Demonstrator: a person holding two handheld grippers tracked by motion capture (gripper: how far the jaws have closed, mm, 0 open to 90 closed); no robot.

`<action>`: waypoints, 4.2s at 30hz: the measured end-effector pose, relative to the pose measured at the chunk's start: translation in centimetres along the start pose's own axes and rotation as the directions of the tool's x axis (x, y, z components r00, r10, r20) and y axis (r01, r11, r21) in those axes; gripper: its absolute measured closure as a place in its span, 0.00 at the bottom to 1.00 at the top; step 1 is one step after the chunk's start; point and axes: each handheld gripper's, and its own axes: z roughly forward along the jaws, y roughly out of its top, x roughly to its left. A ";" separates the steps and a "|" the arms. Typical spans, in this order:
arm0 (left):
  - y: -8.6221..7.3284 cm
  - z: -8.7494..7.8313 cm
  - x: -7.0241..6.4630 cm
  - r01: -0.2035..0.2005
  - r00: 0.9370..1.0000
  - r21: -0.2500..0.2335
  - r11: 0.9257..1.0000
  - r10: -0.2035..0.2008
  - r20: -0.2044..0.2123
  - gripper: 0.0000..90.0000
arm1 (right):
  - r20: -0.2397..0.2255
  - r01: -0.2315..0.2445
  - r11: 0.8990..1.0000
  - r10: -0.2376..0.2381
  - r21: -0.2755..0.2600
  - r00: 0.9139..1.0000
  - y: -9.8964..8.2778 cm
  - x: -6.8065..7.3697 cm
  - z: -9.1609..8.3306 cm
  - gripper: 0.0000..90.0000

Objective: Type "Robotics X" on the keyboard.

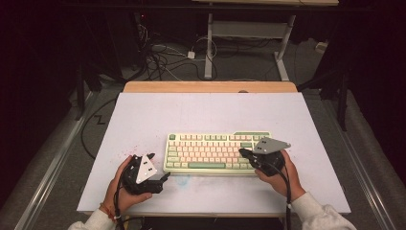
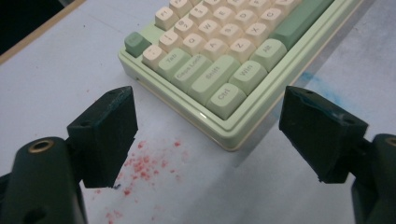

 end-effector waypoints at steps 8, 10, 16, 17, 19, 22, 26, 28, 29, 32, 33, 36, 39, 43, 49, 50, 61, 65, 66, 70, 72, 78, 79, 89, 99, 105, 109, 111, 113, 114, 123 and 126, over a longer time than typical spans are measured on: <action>-0.3 -0.1 0.0 0.002 1.000 0.013 1.000 -0.002 0.007 0.20 | -0.011 0.011 0.999 -0.011 0.044 1.000 1.6 0.0 3.1 1.00; -0.3 -0.1 0.1 -0.001 1.000 0.016 1.000 0.001 0.007 0.20 | -0.010 0.020 0.998 -0.019 0.059 1.000 1.8 0.1 3.9 1.00; -0.4 0.0 0.1 0.003 1.000 0.020 1.000 -0.003 0.013 0.20 | -0.027 0.029 0.996 -0.026 0.081 0.999 2.6 0.4 5.7 1.00; -0.4 0.1 0.1 0.001 1.000 0.024 1.000 -0.002 0.015 0.20 | -0.027 0.038 0.995 -0.036 0.087 0.999 2.8 0.5 6.0 1.00; -0.3 0.2 0.0 -0.003 1.000 0.029 1.000 0.003 0.017 0.20 | -0.037 0.044 0.995 -0.041 0.094 0.998 3.1 0.8 6.6 1.00; -0.3 0.2 0.0 -0.012 1.000 0.035 0.999 0.011 0.015 0.20 | -0.039 0.064 0.990 -0.059 0.124 0.997 3.3 1.2 7.5 1.00; -0.3 0.1 0.2 -0.005 1.000 0.032 0.999 0.004 0.014 0.20 | -0.028 0.067 0.987 -0.063 0.148 0.998 3.4 1.3 8.3 1.00; -0.3 0.1 0.2 -0.003 1.000 0.030 1.000 0.002 0.016 0.20 | -0.032 0.063 0.987 -0.059 0.148 0.998 3.4 1.2 8.4 1.00; -0.3 0.1 0.2 -0.005 1.000 0.032 0.999 0.005 0.014 0.20 | -0.030 0.062 0.987 -0.058 0.150 0.998 3.4 1.2 8.5 1.00; -0.3 0.2 0.2 -0.007 1.000 0.033 0.999 0.007 0.017 0.20 | -0.030 0.063 0.987 -0.060 0.151 0.998 3.5 1.3 8.6 1.00; -0.3 0.2 0.2 -0.009 1.000 0.034 0.999 0.008 0.018 0.20 | -0.028 0.066 0.986 -0.063 0.153 0.998 3.6 1.3 8.7 1.00; -0.2 0.1 0.1 -0.019 1.000 0.038 0.999 0.018 0.013 0.20 | -0.023 0.083 0.981 -0.080 0.178 0.996 3.6 1.4 8.9 1.00; -0.2 0.0 0.1 -0.016 1.000 0.028 0.999 0.016 0.016 0.20 | -0.039 0.085 0.979 -0.079 0.187 0.996 3.6 1.5 8.9 1.00; -0.2 0.0 0.1 -0.017 1.000 0.035 0.999 0.017 0.015 0.20 | -0.039 0.067 0.987 -0.062 0.149 0.997 3.7 1.4 8.2 1.00; -0.2 0.2 0.1 -0.017 1.000 0.043 0.999 0.017 0.016 0.20 | -0.040 0.040 0.996 -0.037 0.081 0.999 3.7 1.2 6.8 0.98; -0.2 0.2 0.0 -0.018 1.000 0.046 0.999 0.017 0.018 0.20 | -0.035 0.044 0.996 -0.041 0.072 0.999 3.7 1.2 6.6 0.96; -0.2 0.3 -0.1 -0.028 0.999 0.057 0.998 0.027 0.022 0.20 | -0.013 0.041 0.997 -0.042 -0.069 0.999 3.7 1.0 3.6 0.62; -0.2 0.3 -0.2 -0.029 0.999 0.057 0.998 0.028 0.023 0.20 | 0.004 0.037 0.995 -0.037 -0.097 0.999 3.5 0.7 2.6 0.49; -0.2 0.3 -0.2 -0.030 0.999 0.059 0.998 0.029 0.022 0.20 | 0.008 0.041 0.994 -0.040 -0.102 0.999 3.4 0.7 2.3 0.47; -0.2 0.4 -0.3 -0.035 0.999 0.064 0.997 0.034 0.026 0.20 | 0.041 0.044 0.992 -0.039 -0.118 0.998 3.1 0.7 1.4 0.39; -0.2 0.4 -0.3 -0.037 0.999 0.065 0.997 0.035 0.027 0.20 | 0.059 0.054 0.991 -0.046 -0.124 0.997 2.9 0.7 1.1 0.37; -0.2 0.4 -0.4 -0.034 0.999 0.065 0.997 0.033 0.023 0.20 | 0.091 0.052 0.990 -0.040 -0.134 0.995 2.3 0.7 0.0 0.34; -0.2 0.4 -0.4 -0.034 0.999 0.064 0.997 0.033 0.023 0.20 | 0.101 0.055 0.990 -0.041 -0.134 0.994 2.1 0.8 -0.1 0.34; -0.1 0.1 -0.3 -0.024 0.999 0.041 0.999 0.023 0.023 0.22 | 0.142 0.062 0.990 -0.044 -0.127 0.989 0.3 1.0 -1.7 0.33; 0.1 -0.1 0.0 -0.012 1.000 0.036 0.999 0.012 0.009 0.27 | 0.156 0.053 0.990 -0.032 -0.129 0.987 -1.6 1.2 -3.5 0.32; 0.3 -0.4 0.4 0.018 1.000 0.013 1.000 -0.018 0.021 0.32 | 0.183 0.048 0.991 -0.024 -0.125 0.983 -3.0 1.0 -4.5 0.32; 0.4 -0.5 0.5 0.030 0.999 0.011 0.999 -0.031 0.042 0.42 | 0.198 0.043 0.992 -0.019 -0.116 0.980 -3.8 1.1 -5.1 0.32; 0.5 -0.5 0.6 0.030 0.998 0.014 0.999 -0.031 0.053 0.49 | 0.199 0.040 0.993 -0.017 -0.110 0.980 -4.2 1.1 -5.4 0.32; 0.6 -0.5 0.7 0.037 0.997 0.022 0.999 -0.039 0.063 0.60 | 0.197 0.036 0.994 -0.016 -0.099 0.980 -4.7 1.3 -5.6 0.32; 0.7 -0.5 0.8 0.041 0.996 0.021 0.999 -0.043 0.072 0.65 | 0.195 0.035 0.995 -0.016 -0.095 0.981 -4.9 1.4 -5.6 0.32; 1.5 0.0 1.0 0.058 0.992 0.046 0.997 -0.063 0.112 0.97 | 0.200 0.035 0.996 -0.018 -0.082 0.980 -6.0 2.0 -6.3 0.32; 2.0 0.2 0.9 0.044 0.992 0.047 0.998 -0.049 0.117 0.97 | 0.199 0.032 0.996 -0.015 -0.079 0.980 -6.2 2.0 -6.4 0.32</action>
